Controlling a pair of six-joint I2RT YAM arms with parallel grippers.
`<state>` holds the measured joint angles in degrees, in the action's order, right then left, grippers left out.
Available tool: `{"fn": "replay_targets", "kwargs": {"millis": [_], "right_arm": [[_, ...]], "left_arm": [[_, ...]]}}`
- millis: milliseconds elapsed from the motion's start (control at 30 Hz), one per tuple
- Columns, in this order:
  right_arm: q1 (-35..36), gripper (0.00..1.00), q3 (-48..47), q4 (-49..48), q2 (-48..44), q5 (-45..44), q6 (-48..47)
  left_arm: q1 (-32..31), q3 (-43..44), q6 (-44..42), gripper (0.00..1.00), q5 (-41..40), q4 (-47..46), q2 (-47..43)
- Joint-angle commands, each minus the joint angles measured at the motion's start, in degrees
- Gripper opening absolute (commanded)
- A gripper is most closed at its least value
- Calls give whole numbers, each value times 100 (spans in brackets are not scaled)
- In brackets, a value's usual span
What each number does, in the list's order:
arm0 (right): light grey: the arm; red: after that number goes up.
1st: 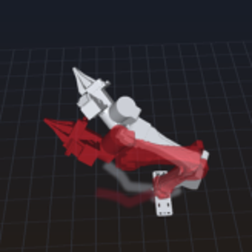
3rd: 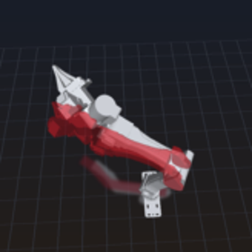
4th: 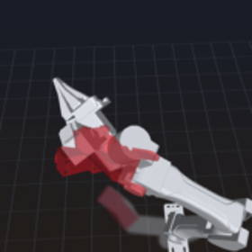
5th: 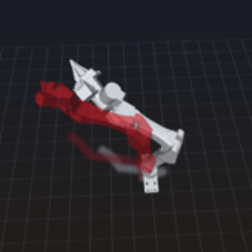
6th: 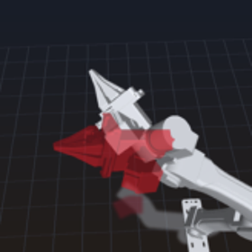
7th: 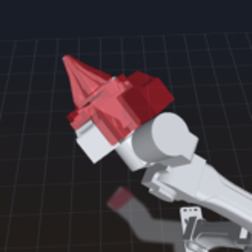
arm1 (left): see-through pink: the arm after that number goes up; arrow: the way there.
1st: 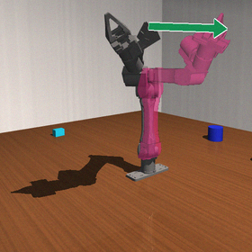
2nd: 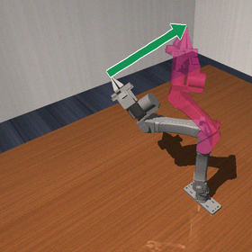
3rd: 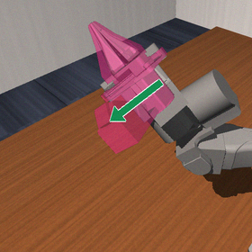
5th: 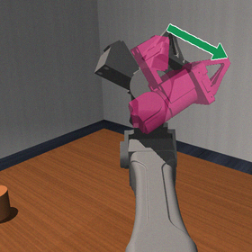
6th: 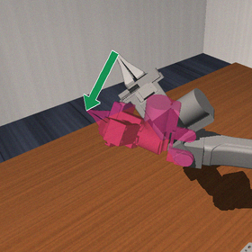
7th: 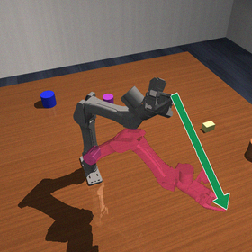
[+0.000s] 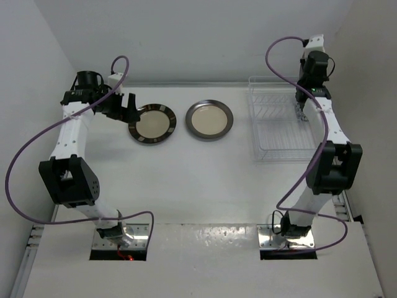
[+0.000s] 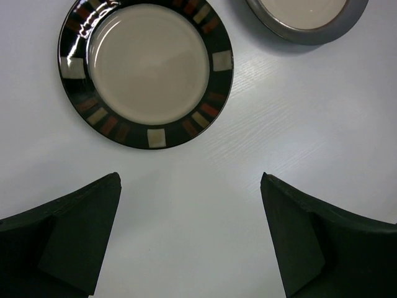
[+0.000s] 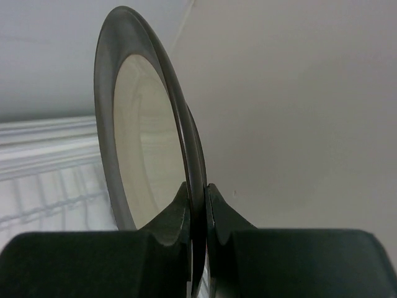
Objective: Load the plates into the dish rack
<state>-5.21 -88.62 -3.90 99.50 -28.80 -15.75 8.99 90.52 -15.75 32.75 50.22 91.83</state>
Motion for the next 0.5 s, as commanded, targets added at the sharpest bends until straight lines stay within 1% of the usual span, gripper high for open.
{"fn": "replay_targets", "kwargs": {"millis": [0, 233, 467], "right_arm": [[12, 0, -525, -1674, 69, -415, -718], [-50, 0, -156, -1684, 210, -443, -377], [-15, 0, 205, -1710, 297, -478, -16]], "left_arm": [[15, 1, 81, 100, 117, -100, 177], [15, 62, 81, 100, 3, -47, 423], [15, 466, 81, 100, 3, 67, 792]]}}
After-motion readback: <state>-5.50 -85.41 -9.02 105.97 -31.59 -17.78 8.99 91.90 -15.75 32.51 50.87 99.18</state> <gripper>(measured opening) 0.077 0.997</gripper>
